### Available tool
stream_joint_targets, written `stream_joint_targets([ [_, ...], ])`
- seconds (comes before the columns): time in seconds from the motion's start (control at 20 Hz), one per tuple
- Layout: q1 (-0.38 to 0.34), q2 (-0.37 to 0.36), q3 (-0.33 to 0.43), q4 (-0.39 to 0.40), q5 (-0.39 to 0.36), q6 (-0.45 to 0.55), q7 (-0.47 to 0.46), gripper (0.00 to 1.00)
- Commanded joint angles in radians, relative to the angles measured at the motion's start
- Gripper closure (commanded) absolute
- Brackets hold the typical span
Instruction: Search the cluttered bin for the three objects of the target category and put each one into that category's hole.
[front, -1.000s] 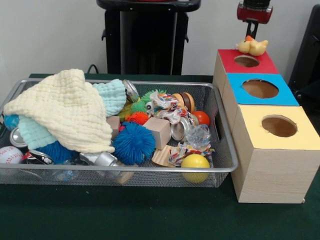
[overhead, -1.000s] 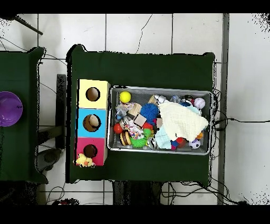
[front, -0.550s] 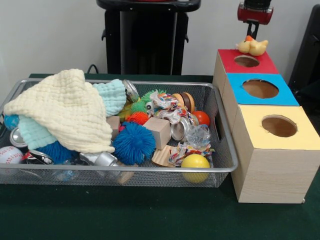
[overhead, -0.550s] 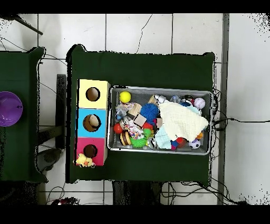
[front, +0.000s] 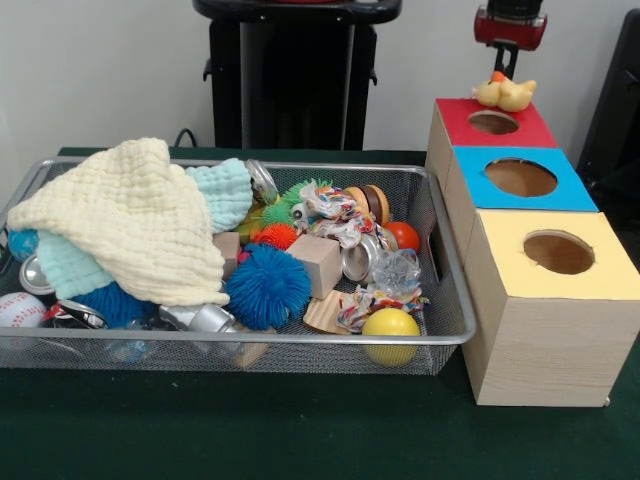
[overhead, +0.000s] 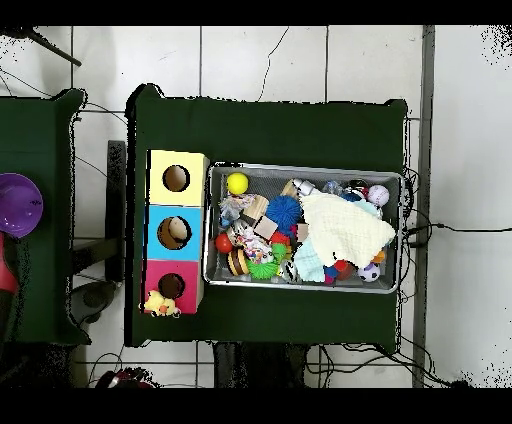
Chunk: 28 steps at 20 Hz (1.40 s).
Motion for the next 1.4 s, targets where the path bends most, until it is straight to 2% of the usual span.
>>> stream_joint_targets([
  [0.05,-0.085,-0.012,0.074,-0.117,-0.007,-0.075,0.194,1.00],
  [0.5,-0.160,-0.014,0.156,-0.088,-0.012,-0.143,0.279,1.00],
  [1.0,-0.147,-0.022,0.169,-0.082,0.019,-0.152,0.277,1.00],
  [1.4,-0.152,-0.032,0.134,-0.095,-0.008,-0.107,0.185,1.00],
])
